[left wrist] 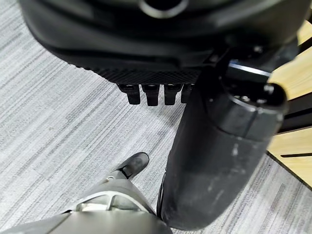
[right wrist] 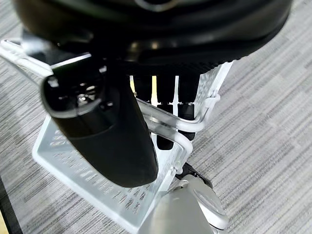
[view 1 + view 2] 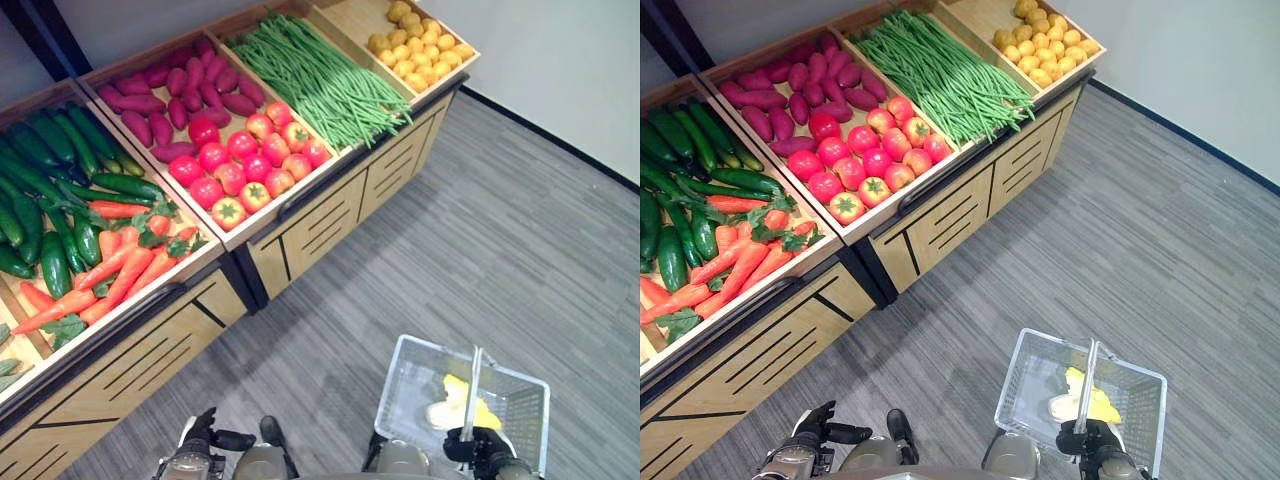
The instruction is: Get the vegetables into the basket
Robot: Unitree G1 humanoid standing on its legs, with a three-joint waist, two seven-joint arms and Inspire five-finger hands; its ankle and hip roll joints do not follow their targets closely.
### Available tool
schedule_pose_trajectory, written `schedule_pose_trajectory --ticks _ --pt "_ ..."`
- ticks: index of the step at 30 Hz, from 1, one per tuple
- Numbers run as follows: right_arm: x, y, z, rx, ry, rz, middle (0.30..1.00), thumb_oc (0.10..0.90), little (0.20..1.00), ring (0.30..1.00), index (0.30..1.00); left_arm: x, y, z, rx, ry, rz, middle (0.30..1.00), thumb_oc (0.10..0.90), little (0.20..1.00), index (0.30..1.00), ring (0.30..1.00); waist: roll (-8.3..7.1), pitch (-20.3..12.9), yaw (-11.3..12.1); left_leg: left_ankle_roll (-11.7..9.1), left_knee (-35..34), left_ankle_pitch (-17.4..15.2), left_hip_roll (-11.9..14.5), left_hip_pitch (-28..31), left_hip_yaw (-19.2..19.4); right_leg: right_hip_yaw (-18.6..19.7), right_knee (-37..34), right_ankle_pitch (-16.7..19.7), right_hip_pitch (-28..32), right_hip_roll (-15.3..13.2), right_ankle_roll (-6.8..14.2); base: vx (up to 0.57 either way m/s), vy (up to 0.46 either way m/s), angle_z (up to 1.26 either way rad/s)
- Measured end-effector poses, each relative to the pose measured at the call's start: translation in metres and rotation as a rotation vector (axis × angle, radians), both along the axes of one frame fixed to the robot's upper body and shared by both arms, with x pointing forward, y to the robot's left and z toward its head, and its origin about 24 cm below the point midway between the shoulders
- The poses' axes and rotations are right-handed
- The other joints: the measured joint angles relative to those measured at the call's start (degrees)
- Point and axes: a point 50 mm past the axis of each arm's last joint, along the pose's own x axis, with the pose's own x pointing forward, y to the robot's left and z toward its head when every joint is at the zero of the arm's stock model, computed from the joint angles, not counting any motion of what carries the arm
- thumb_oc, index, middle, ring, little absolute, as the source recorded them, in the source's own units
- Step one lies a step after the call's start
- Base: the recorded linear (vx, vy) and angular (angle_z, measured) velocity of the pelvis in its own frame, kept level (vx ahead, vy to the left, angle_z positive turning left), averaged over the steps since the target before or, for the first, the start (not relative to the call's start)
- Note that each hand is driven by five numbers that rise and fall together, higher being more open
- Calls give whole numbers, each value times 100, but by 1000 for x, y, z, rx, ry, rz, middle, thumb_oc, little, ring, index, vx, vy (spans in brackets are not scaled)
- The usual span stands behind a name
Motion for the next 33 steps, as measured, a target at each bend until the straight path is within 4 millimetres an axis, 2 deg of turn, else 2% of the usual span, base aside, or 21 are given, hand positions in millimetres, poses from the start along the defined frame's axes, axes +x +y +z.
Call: schedule_pose_trajectory --ticks 1,2,3,4,5,7,9,10,11,12,15,17,18,22,24,26,27,28,29,32,33 --pt "0 -2 1 -10 -7 -9 300 400 300 300 300 1 -4 -1 -7 0 -9 1000 900 1000 1000 1000 46 -8 -94 76 -39 9 -51 33 -157 237 554 21 -201 -125 34 115 68 55" --pt "1 -3 2 -11 -10 -11 300 400 300 300 300 0 -5 -1 -11 0 -13 1000 900 1000 1000 1000 74 -11 -133 141 -136 29 -86 130 -292 725 1027 -20 -482 -143 82 136 35 67" --pt "2 0 1 0 -19 -7 300 400 300 300 300 2 -4 0 -6 -5 -22 1000 900 1000 1000 1000 124 -29 -148 239 -192 91 -118 162 -473 1285 1142 -109 -649 -15 164 177 13 47" --pt "5 1 1 5 -27 3 300 400 300 300 300 2 -5 0 -1 1 -35 1000 900 1000 1000 1000 135 -25 -147 257 -190 91 -96 164 -519 1553 963 -184 -691 135 144 151 -62 63" --pt "9 6 1 7 -38 52 300 400 300 300 300 2 1 1 16 8 -44 1000 900 1000 1000 1000 237 34 -176 278 -192 108 -3 142 -765 2075 72 -236 -653 597 165 165 -101 76" --pt "6 7 0 14 -31 48 300 400 300 300 300 0 0 0 13 14 -36 1000 900 1000 1000 1000 245 59 -262 283 -193 141 -64 136 -1140 2075 -920 4 -596 706 130 247 -179 102" --pt "4 6 -1 17 -24 37 300 400 300 300 300 -1 -1 -1 10 20 -32 1000 900 1000 1000 1000 273 83 -327 268 -190 130 -56 152 -1467 2497 -1508 244 -543 895 135 148 -129 110" --pt "1 9 -2 27 -17 21 300 400 300 300 300 -4 1 -1 15 35 -27 1000 900 1000 1000 1000 250 116 -447 164 -193 135 -86 135 -1808 2718 -1866 359 -403 949 103 145 -191 153" --pt "-1 10 -3 33 -12 3 300 400 300 300 300 -5 3 -1 19 38 -25 1000 900 1000 1000 1000 215 169 -480 81 -195 127 -92 195 -1965 2782 -1876 587 -283 948 104 144 -192 154" --pt "-2 8 -3 30 -6 -11 300 400 300 300 300 -9 -1 -3 8 46 -24 1000 900 1000 1000 1000 349 178 -485 26 -195 91 48 213 -2061 2686 -1785 711 -182 1057 103 125 -227 99" --pt "-6 1 -2 25 18 -23 300 400 300 300 300 -17 -7 -6 -16 49 0 1000 900 1000 1000 1000 466 169 -467 -194 -71 -50 350 319 -2022 2438 -1558 680 -48 1271 -101 96 -262 83" --pt "-7 -12 3 2 24 3 300 400 300 300 300 -22 -9 -8 -26 63 15 1000 900 1000 1000 1000 636 104 -377 -191 157 -96 484 301 -2007 2295 -1472 608 2 1500 -281 80 -301 30" --pt "-7 -12 3 2 28 6 300 400 300 300 300 -22 -8 -8 -25 64 15 1000 900 1000 1000 1000 630 103 -363 -448 150 -60 553 333 -2013 2264 -1462 592 1 1533 -336 14 -260 13" --pt "-3 -18 6 -13 18 17 300 400 300 300 300 -17 -4 -6 -15 47 11 1000 900 1000 1000 1000 663 83 -279 -533 374 92 673 13 -2277 1987 -1274 506 -89 1654 -446 -8 -242 36" --pt "-5 -17 5 -11 21 15 300 400 300 300 300 -9 -5 -4 -12 33 0 1000 900 1000 1000 1000 652 98 -267 -588 440 330 634 -191 -2360 1748 -1197 436 -81 1535 -501 -35 -63 71" --pt "-8 -16 4 -8 29 7 300 400 300 300 300 3 -6 -1 -13 9 -10 1000 900 1000 1000 1000 566 122 -355 -607 332 758 523 -310 -2175 1453 -1231 351 -33 1337 -574 -15 -6 86" --pt "-6 -16 4 -7 26 9 300 400 300 300 300 1 -7 -2 -16 11 -9 1000 900 1000 1000 1000 513 155 -351 -484 237 776 520 -260 -1818 1346 -1284 351 -2 1289 -644 24 23 58" --pt "-4 -13 4 -4 21 17 300 400 300 300 300 -4 -7 -3 -16 25 0 1000 900 1000 1000 1000 519 150 -365 -515 291 501 639 -156 -1284 1193 -1377 374 92 1267 -696 31 28 49" --pt "-5 -12 3 -1 24 20 300 400 300 300 300 -6 -6 -4 -12 35 2 1000 900 1000 1000 1000 519 150 -404 -597 256 435 679 -80 -1152 1113 -1460 382 177 1256 -692 66 49 40" --pt "-8 -11 2 3 31 16 300 400 300 300 300 -13 -6 -6 -13 56 7 1000 900 1000 1000 1000 540 138 -410 -559 189 309 779 177 -1062 1076 -1493 397 190 1252 -616 47 108 27" --pt "-9 -13 3 -1 33 11 300 400 300 300 300 -18 -8 -7 -20 71 11 1000 900 1000 1000 1000 656 66 -432 -544 34 225 788 283 -1062 1072 -1458 416 151 1280 -543 17 121 6"
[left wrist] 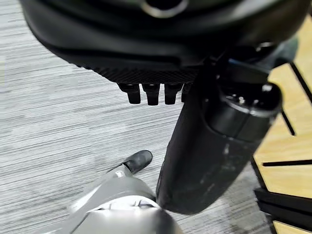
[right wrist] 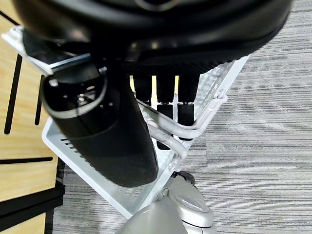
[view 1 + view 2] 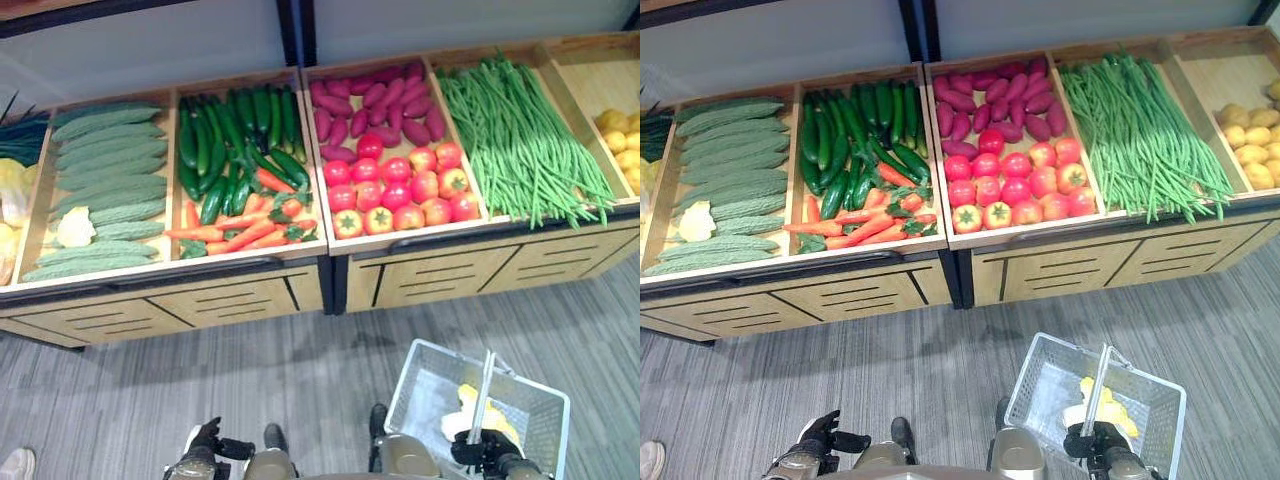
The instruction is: Get the vegetables into the basket
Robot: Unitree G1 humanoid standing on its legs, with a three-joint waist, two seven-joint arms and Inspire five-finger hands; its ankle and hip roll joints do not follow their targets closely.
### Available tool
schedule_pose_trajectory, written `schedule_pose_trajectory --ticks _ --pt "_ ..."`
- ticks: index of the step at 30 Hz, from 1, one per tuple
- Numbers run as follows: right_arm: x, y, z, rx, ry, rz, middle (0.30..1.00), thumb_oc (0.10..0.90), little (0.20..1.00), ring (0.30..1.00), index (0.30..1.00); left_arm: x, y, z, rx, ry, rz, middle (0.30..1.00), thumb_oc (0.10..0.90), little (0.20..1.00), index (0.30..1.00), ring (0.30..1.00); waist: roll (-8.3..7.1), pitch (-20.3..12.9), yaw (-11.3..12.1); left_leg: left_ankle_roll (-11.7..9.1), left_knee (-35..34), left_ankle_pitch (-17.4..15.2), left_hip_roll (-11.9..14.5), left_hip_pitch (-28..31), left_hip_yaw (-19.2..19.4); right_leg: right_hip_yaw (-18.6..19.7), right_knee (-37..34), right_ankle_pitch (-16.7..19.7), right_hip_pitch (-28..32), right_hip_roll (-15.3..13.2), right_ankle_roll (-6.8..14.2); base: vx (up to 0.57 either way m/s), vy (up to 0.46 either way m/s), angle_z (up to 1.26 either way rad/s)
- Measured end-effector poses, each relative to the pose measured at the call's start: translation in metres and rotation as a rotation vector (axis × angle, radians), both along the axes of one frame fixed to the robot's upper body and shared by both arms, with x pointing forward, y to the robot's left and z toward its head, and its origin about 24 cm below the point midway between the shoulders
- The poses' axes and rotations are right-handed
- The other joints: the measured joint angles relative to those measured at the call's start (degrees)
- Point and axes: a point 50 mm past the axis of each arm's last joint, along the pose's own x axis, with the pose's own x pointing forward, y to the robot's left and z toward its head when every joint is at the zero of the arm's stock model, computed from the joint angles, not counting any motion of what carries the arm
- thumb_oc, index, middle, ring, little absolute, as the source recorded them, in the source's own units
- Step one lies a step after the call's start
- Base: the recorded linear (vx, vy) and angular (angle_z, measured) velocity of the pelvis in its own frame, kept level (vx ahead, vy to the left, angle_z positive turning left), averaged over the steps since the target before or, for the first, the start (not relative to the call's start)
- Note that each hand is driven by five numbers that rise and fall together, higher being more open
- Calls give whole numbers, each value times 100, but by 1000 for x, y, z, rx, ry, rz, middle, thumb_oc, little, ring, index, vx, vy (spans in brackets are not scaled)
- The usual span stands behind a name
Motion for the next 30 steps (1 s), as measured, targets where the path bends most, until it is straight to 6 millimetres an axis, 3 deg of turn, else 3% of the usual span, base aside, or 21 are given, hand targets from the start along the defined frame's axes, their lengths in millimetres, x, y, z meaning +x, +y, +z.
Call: schedule_pose_trajectory --ticks 4,10,12,13,16,17,19,21,22,27,28,29,30 --pt "-7 13 -6 34 12 -12 300 400 300 300 300 -7 8 1 17 11 25 1000 900 1000 1000 1000 -228 -169 83 140 -130 -109 -310 77 66 225 71 100 -76 -232 201 1 90 -3" --pt "-16 19 -10 48 36 -15 300 400 300 300 300 -4 41 12 144 -75 277 1000 900 1000 1000 1000 -232 -464 154 233 -143 -173 -455 133 95 259 -161 250 65 -349 340 9 39 -2" --pt "-19 21 -11 33 40 6 300 400 300 300 300 6 65 26 250 -157 433 1000 900 1000 1000 1000 -217 -486 160 232 -139 -172 -434 183 97 259 -245 295 141 -312 339 5 36 -4" --pt "-22 21 -11 25 35 9 300 400 300 300 300 15 81 39 337 -245 542 1000 900 1000 1000 1000 -205 -518 177 226 -135 -176 -408 197 118 275 -285 311 167 -289 339 5 27 -7" --pt "-31 19 -11 12 38 4 300 400 300 300 300 47 103 82 453 -557 672 1000 900 1000 1000 1000 -198 -552 231 181 -137 -154 -397 165 113 261 -375 345 190 -277 381 -3 0 1" --pt "-34 17 -11 9 38 -11 300 400 300 300 300 65 111 113 526 -739 622 1000 900 1000 1000 1000 -199 -558 229 141 -169 -144 -398 150 59 218 -395 352 212 -280 390 12 -6 13" --pt "-38 15 -10 8 36 -30 300 400 300 300 300 86 117 154 605 -923 551 1000 900 1000 1000 1000 -195 -570 233 112 -191 -143 -402 145 27 192 -420 360 221 -287 397 10 -11 10" --pt "-40 14 -10 7 35 -34 300 400 300 300 300 96 119 181 667 -1039 492 1000 900 1000 1000 1000 -195 -572 217 85 -216 -170 -401 129 17 186 -433 362 217 -289 400 -1 -8 2" --pt "-41 13 -10 4 39 -37 300 400 300 300 300 113 122 207 760 -1124 410 1000 900 1000 1000 1000 -182 -580 198 86 -190 -139 -403 133 24 189 -477 393 199 -283 385 -14 -9 -5" --pt "-32 11 -7 1 25 22 300 400 300 300 300 143 121 223 859 -1099 230 1000 900 1000 1000 1000 -193 -577 60 87 -189 -101 -393 118 246 384 -713 592 175 -225 369 -9 -7 -21" --pt "-29 10 -6 3 17 39 300 400 300 300 300 149 115 224 892 -1079 92 1000 900 1000 1000 1000 -201 -566 21 81 -188 -97 -390 120 292 429 -710 640 144 -214 324 -1 18 -31" --pt "-20 5 -2 -11 -2 70 300 400 300 300 300 162 101 218 915 -1020 -185 1000 900 1000 1000 1000 -195 -563 -157 78 -188 -99 -390 135 334 464 -710 647 133 -206 327 7 25 -20" --pt "-17 5 -1 -15 -9 84 300 400 300 300 300 164 97 216 907 -1014 -221 1000 900 1000 1000 1000 -199 -558 -236 76 -189 -100 -388 134 341 477 -710 647 121 -202 328 12 20 -15"
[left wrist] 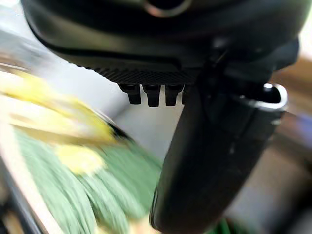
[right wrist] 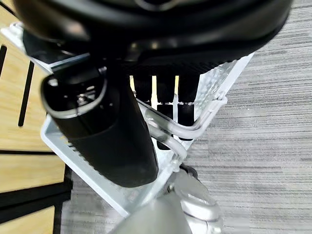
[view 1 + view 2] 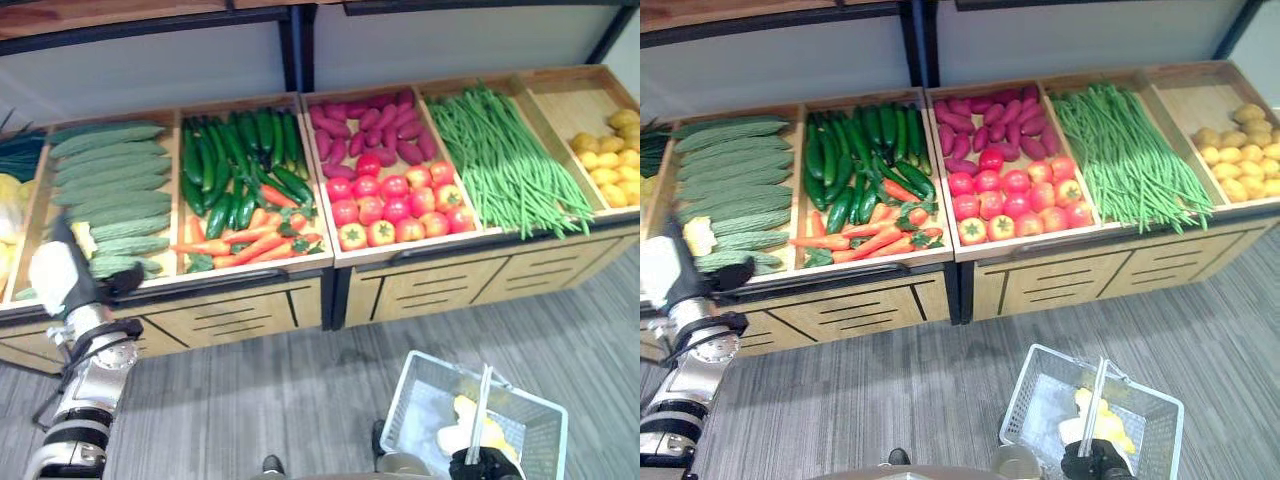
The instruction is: Get the vegetables into the basket
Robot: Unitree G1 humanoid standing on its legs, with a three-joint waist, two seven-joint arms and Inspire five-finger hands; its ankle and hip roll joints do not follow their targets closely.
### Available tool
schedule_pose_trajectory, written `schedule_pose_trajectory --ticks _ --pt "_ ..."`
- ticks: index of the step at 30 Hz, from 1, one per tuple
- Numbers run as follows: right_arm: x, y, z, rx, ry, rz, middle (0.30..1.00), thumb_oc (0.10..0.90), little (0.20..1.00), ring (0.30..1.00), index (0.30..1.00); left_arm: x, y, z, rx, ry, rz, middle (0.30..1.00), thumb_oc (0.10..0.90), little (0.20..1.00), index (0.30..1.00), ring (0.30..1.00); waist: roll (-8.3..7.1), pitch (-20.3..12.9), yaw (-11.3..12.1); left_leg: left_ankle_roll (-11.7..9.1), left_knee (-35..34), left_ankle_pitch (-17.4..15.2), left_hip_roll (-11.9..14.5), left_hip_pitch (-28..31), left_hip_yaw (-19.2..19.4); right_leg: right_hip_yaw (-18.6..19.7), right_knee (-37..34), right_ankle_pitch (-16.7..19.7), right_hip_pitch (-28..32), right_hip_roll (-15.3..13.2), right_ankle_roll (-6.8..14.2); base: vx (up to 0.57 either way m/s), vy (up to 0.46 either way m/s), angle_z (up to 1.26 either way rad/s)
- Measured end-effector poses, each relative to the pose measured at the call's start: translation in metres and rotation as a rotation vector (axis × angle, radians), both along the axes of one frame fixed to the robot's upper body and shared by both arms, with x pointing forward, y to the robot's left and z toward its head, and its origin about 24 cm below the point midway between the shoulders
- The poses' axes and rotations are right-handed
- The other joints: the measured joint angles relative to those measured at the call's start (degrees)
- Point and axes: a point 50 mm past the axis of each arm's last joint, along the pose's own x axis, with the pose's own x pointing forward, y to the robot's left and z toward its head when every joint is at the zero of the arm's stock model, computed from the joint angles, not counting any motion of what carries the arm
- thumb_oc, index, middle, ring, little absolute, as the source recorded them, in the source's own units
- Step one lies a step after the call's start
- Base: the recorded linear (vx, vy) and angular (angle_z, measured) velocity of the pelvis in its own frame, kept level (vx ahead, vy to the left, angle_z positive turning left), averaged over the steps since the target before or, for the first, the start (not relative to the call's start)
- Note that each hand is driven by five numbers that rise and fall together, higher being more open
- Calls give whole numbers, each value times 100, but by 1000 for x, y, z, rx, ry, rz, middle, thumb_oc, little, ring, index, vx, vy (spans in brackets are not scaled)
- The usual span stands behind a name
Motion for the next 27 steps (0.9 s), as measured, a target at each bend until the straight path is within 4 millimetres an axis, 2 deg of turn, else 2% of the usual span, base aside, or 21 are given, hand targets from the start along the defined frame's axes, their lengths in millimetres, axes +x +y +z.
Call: schedule_pose_trajectory --ticks 3,5,9,13,19,27 --pt "4 -4 3 -11 -18 14 300 400 300 300 300 20 -24 5 110 100 -202 1000 900 1000 1000 1000 8 89 -81 -11 -2 -8 12 -1 88 89 0 9 -59 28 2 19 12 -14" --pt "10 -4 5 -9 -39 24 300 400 300 300 300 31 -36 12 135 100 -278 1000 900 1000 1000 1000 17 167 -179 -15 -2 -10 14 11 163 151 -1 7 -88 38 23 3 16 -19" --pt "18 -3 6 -6 -64 33 300 400 300 300 300 53 -57 27 203 104 -392 1000 900 1000 1000 1000 33 259 -337 -26 -4 -17 -4 -15 309 308 -1 49 -216 48 36 -13 16 -18" --pt "30 -2 9 -2 -93 44 300 400 300 300 300 67 -71 38 261 107 -471 1000 900 1000 1000 1000 35 361 -414 -34 -4 -14 -17 -146 459 443 2 140 -442 67 14 -25 8 -20" --pt "46 1 13 -2 -136 72 300 400 300 300 300 76 -76 35 373 183 -507 1000 900 1000 1000 1000 18 543 -545 -59 -3 3 27 -338 560 527 5 226 -698 128 -58 -19 1 -11" --pt "62 5 16 -13 -172 98 300 400 300 300 300 77 -61 36 367 183 -424 1000 900 1000 1000 1000 -111 799 -443 -74 -3 11 88 -421 560 520 5 226 -781 195 -59 4 -2 0"
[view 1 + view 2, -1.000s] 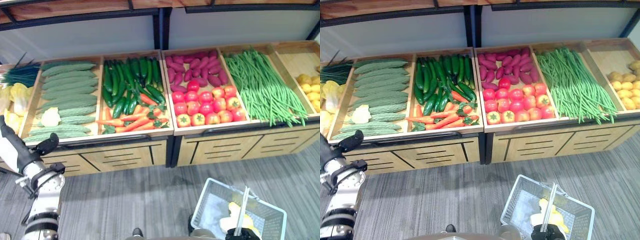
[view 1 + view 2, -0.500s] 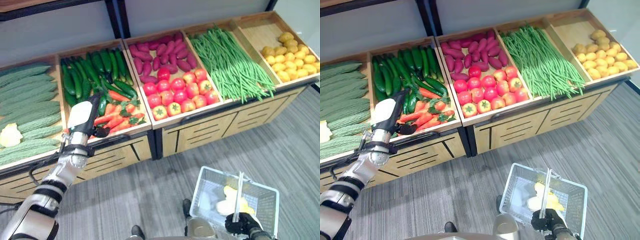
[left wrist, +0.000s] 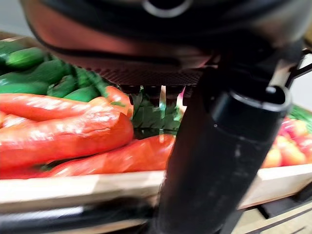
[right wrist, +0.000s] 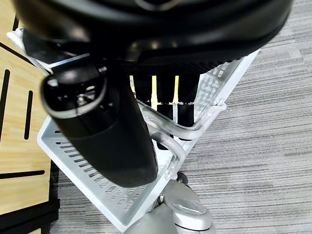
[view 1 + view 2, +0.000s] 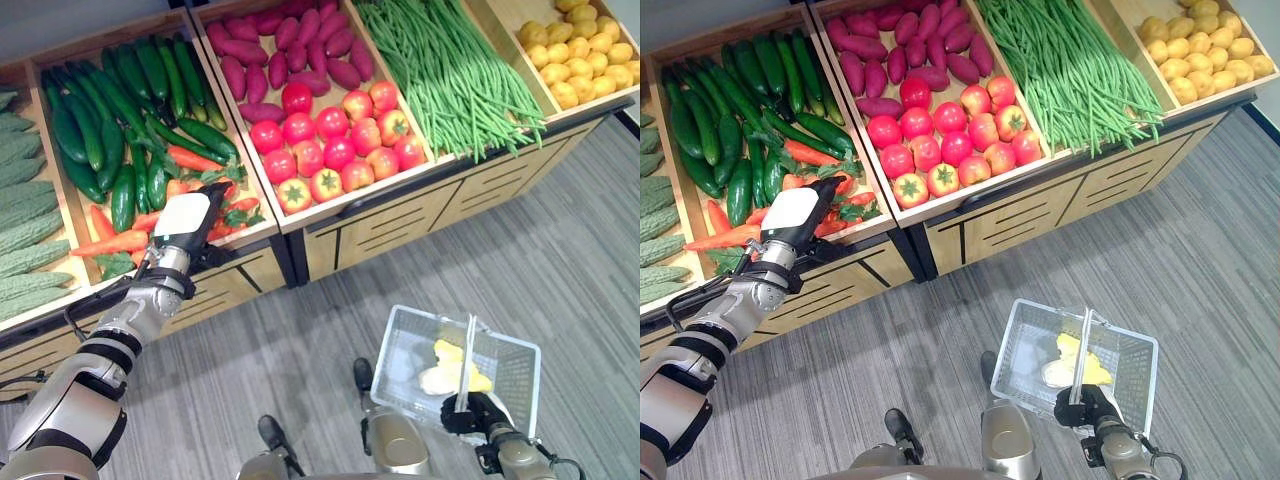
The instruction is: Get the vegetables into the basket
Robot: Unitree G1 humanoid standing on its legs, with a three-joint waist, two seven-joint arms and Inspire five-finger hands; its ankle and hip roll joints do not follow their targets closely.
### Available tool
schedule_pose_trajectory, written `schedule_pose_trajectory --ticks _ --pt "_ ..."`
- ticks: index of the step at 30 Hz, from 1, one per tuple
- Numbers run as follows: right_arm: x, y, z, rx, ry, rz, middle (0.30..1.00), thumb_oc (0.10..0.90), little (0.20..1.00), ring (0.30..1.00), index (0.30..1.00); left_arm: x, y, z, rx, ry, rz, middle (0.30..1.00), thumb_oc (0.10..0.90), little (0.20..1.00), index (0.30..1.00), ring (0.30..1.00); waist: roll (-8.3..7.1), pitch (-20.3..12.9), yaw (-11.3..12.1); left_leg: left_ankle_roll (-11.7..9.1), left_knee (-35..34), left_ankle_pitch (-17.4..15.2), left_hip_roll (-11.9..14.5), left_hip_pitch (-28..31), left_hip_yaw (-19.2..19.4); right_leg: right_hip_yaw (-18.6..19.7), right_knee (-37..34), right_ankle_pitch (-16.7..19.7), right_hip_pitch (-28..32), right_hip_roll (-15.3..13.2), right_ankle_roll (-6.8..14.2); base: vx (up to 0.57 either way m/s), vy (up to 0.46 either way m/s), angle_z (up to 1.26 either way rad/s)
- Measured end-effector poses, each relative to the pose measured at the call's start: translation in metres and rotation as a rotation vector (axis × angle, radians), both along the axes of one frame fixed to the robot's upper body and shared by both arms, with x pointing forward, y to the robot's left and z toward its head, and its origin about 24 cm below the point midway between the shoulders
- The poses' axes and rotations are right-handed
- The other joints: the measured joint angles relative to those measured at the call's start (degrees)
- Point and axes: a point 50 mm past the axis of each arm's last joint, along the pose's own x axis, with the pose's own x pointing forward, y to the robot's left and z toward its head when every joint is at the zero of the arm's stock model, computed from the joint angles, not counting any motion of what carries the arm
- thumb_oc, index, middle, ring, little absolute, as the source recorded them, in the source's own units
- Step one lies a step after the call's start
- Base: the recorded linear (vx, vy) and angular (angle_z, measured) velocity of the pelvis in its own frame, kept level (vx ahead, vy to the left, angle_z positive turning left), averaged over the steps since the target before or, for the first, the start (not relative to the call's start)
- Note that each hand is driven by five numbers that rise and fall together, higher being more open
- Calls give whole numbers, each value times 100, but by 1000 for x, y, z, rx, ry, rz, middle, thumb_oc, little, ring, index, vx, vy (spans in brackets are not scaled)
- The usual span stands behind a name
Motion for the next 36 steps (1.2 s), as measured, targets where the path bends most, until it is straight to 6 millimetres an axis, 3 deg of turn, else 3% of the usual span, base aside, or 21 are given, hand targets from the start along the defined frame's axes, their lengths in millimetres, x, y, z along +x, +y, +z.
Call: schedule_pose_trajectory --ticks 13,23,36 --pt "4 4 0 -8 -1 14 300 400 300 300 300 -5 -1 7 -64 -77 13 1000 900 1000 1000 1000 -87 46 107 -22 -1 14 35 94 -9 -20 0 7 104 31 -9 21 0 0" --pt "-3 3 -3 -14 23 12 300 400 300 300 300 -10 2 36 -125 -244 14 1000 900 1000 1000 1000 -99 40 248 -39 -2 21 34 271 -79 -83 -1 0 328 13 -6 3 1 3" --pt "-5 3 -4 -10 32 14 300 400 300 300 300 -14 30 16 -97 -158 160 1000 900 1000 1000 1000 -175 -4 294 -46 -2 30 38 266 -108 -112 -1 4 340 12 -11 0 0 0"
